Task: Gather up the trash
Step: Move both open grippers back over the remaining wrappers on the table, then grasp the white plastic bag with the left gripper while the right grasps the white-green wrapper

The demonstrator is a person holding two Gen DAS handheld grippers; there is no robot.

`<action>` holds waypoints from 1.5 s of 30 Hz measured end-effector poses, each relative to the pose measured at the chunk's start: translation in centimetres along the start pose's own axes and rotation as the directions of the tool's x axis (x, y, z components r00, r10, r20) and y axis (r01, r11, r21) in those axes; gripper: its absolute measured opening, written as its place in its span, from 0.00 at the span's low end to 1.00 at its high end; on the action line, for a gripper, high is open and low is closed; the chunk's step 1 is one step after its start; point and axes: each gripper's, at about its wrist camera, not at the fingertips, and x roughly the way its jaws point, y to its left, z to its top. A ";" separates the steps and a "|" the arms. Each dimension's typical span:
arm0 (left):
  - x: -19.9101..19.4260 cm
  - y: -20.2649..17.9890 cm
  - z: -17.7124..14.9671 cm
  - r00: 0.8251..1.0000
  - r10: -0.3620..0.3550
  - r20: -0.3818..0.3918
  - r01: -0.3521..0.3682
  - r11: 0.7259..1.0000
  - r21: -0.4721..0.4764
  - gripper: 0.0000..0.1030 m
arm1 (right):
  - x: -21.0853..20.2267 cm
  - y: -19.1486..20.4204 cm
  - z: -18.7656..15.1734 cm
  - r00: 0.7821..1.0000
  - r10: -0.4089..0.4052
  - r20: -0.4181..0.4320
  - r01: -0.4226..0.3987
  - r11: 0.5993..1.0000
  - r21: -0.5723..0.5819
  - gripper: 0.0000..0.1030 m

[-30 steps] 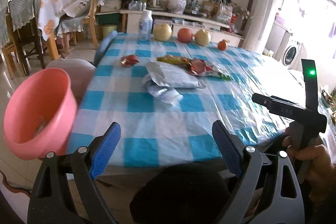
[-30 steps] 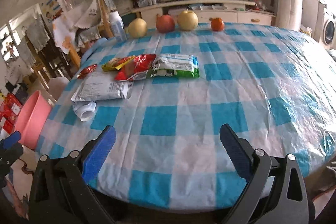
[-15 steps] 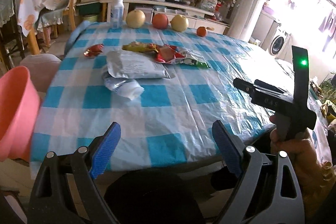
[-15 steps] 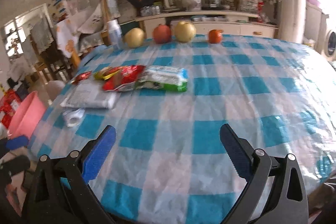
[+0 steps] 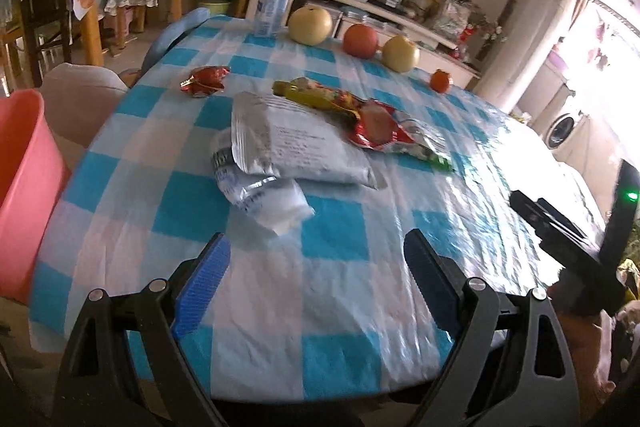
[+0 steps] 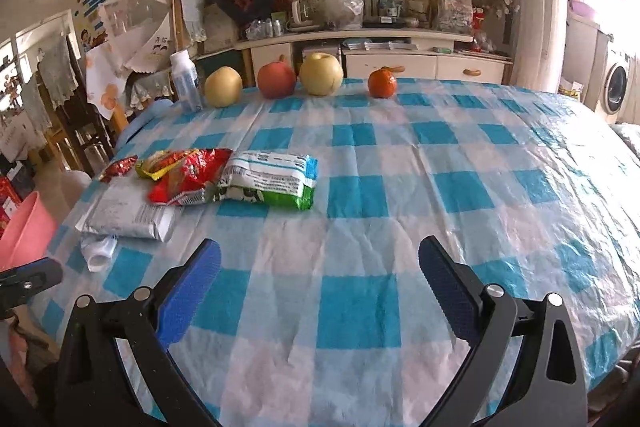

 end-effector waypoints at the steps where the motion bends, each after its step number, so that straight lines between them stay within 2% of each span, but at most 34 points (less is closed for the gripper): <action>1: 0.3 0.0 0.3 1.000 0.010 -0.002 -0.010 1.000 0.002 0.87 | 0.2 0.0 0.2 1.000 -0.002 0.000 0.002 1.000 -0.007 0.95; 5: 2.1 0.3 1.4 0.998 0.049 -0.035 -0.049 0.999 0.001 0.87 | 1.5 0.1 1.2 1.000 0.005 0.001 -0.005 0.999 -0.044 0.95; 14: 5.0 0.0 2.6 0.990 0.094 -0.109 -0.092 0.995 0.026 0.86 | 5.8 0.2 2.8 0.996 0.051 -0.079 -0.057 0.996 -0.075 0.95; 20: 6.3 0.5 3.0 0.982 0.118 -0.150 -0.117 0.993 0.013 0.86 | 8.2 -0.2 4.1 0.987 0.114 -0.116 -0.121 0.991 -0.052 0.94; 22: 6.7 0.8 3.1 0.980 0.113 -0.163 -0.114 0.993 -0.001 0.86 | 8.9 -0.4 4.5 0.983 0.131 -0.126 -0.137 0.990 -0.039 0.91; 24: 7.0 1.2 3.2 0.978 0.122 -0.170 -0.125 0.992 -0.011 0.86 | 10.0 -0.6 4.8 0.974 0.162 -0.160 -0.165 0.986 -0.005 0.72; 29: 7.4 1.6 3.6 0.969 0.175 -0.173 -0.176 0.984 0.008 0.86 | 11.8 -0.5 4.7 0.952 0.209 -0.224 -0.207 0.978 0.035 0.63; 31: 7.4 1.7 3.7 0.963 0.206 -0.172 -0.203 0.979 0.032 0.86 | 11.8 0.2 4.5 0.940 0.237 -0.245 -0.237 0.971 0.032 0.62; 35: 7.4 2.6 3.8 0.950 0.266 -0.162 -0.259 0.964 0.066 0.86 | 11.1 2.8 3.8 0.921 0.265 -0.284 -0.292 0.955 -0.055 0.62; 37: 7.4 3.1 3.7 0.942 0.295 -0.161 -0.286 0.955 0.074 0.86 | 10.7 3.8 3.6 0.905 0.303 -0.299 -0.338 0.939 -0.070 0.62; 38: 7.4 3.3 3.6 0.938 0.310 -0.159 -0.299 0.950 0.085 0.86 | 10.5 4.2 3.4 0.889 0.336 -0.309 -0.374 0.925 -0.068 0.62; 40: 7.3 3.6 3.6 0.937 0.316 -0.150 -0.305 0.948 0.095 0.86 | 10.1 4.6 3.5 0.879 0.365 -0.308 -0.405 0.911 -0.075 0.62; 42: 6.9 3.5 3.5 0.940 0.314 -0.132 -0.301 0.947 0.109 0.86 | 9.1 4.7 3.9 0.887 0.370 -0.275 -0.408 0.908 -0.095 0.62; 44: 6.5 3.1 3.4 0.948 0.301 -0.106 -0.286 0.948 0.137 0.86 | 8.5 4.2 4.4 0.916 0.325 -0.236 -0.359 0.926 -0.120 0.63; 45: 6.4 2.9 3.4 0.951 0.294 -0.096 -0.278 0.948 0.154 0.86 | 8.4 4.0 4.6 0.934 0.284 -0.217 -0.318 0.938 -0.140 0.69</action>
